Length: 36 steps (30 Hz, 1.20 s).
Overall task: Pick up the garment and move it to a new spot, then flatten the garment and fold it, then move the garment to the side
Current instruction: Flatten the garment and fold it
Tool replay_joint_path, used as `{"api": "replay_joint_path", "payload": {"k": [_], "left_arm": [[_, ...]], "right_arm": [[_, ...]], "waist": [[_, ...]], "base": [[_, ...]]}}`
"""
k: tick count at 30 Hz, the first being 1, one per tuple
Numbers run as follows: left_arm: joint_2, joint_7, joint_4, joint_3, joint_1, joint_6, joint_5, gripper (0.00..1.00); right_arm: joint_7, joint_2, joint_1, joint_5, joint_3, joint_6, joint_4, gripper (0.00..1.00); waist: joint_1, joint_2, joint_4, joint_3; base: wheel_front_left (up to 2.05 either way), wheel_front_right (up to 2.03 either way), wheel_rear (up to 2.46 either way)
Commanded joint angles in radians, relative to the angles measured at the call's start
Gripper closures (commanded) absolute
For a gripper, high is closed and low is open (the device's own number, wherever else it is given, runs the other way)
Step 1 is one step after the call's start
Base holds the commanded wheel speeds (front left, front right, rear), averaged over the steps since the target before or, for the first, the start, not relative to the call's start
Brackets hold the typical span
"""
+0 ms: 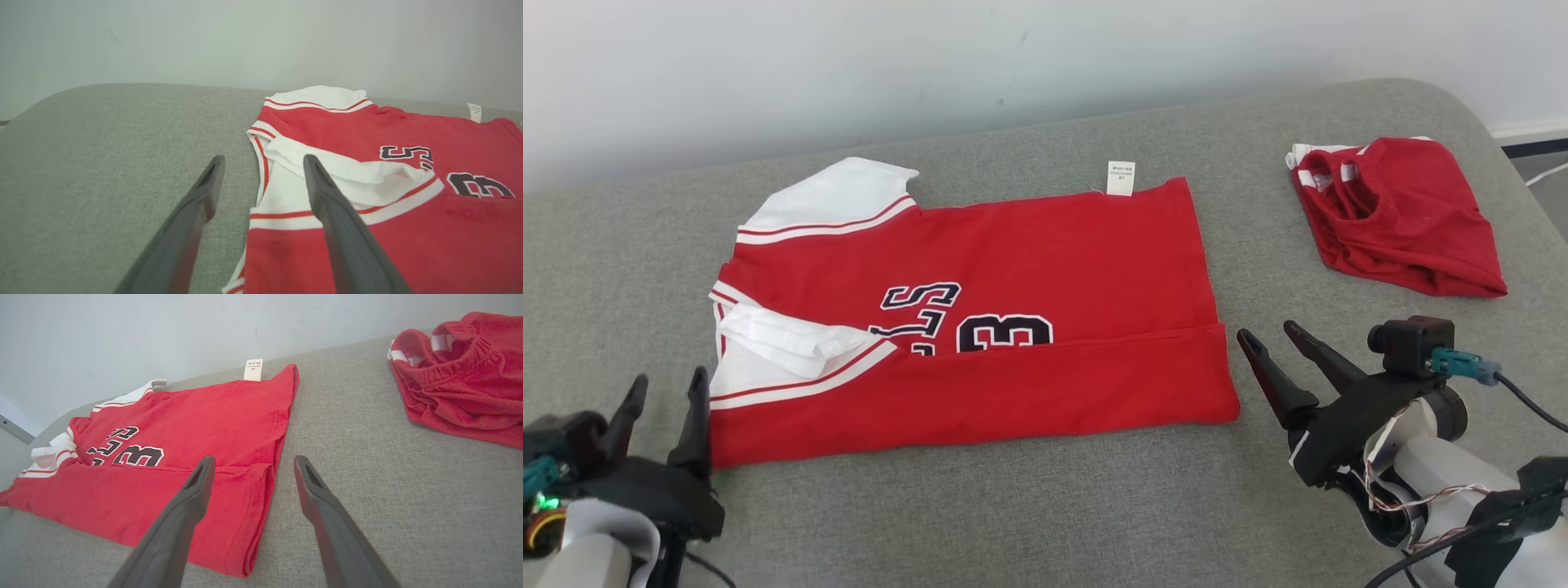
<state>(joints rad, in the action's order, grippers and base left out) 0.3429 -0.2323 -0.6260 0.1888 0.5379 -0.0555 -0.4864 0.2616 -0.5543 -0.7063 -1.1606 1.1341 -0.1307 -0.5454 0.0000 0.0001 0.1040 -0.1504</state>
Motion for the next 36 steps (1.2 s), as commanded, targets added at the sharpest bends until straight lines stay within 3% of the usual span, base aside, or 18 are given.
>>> {"api": "replay_joint_path", "payload": {"k": [1,12,24,25,26,27,36], "left_arm": [[0.005,0.001,0.007,-0.004,-0.031,0.006,-0.006,0.00],[-0.034,-0.019,0.054,-0.003,-0.130,0.040,-0.012,0.00],[-0.047,-0.030,0.034,-0.012,-0.144,0.051,0.004,0.00],[-0.049,-0.029,0.030,-0.010,-0.143,0.049,0.001,0.06],[-0.050,-0.028,0.027,-0.011,-0.140,0.046,0.000,0.56],[-0.052,-0.028,0.021,-0.007,-0.138,0.040,-0.001,1.00],[-0.068,-0.030,0.028,0.000,-0.173,0.039,0.007,1.00]], "right_arm": [[0.005,0.011,0.024,0.030,-0.021,0.000,0.004,0.00],[0.004,0.067,0.105,0.154,-0.124,0.000,-0.017,0.00],[0.004,0.125,0.124,0.193,-0.140,0.000,-0.045,0.00],[0.004,0.128,0.126,0.188,-0.137,0.000,-0.052,0.02],[0.002,0.132,0.125,0.186,-0.133,0.000,-0.058,0.64],[0.002,0.140,0.121,0.184,-0.126,0.000,-0.070,1.00],[0.003,0.146,0.136,0.147,-0.120,0.000,-0.093,1.00]], "waist": [[0.0000,-0.0001,-0.001,-0.006],[0.0000,-0.0001,0.000,-0.056],[0.0000,-0.0001,-0.004,-0.082],[0.0000,-0.0001,-0.005,-0.081],[0.0000,-0.0001,-0.005,-0.080],[0.0000,-0.0001,-0.007,-0.076],[0.0000,-0.0001,-0.019,-0.034]], "base": [[0.00,0.00,0.00],[0.00,0.00,0.00],[0.00,0.00,0.00],[0.00,0.00,0.00],[0.00,0.00,0.00],[0.00,0.00,0.00],[0.00,0.00,0.00]]}}
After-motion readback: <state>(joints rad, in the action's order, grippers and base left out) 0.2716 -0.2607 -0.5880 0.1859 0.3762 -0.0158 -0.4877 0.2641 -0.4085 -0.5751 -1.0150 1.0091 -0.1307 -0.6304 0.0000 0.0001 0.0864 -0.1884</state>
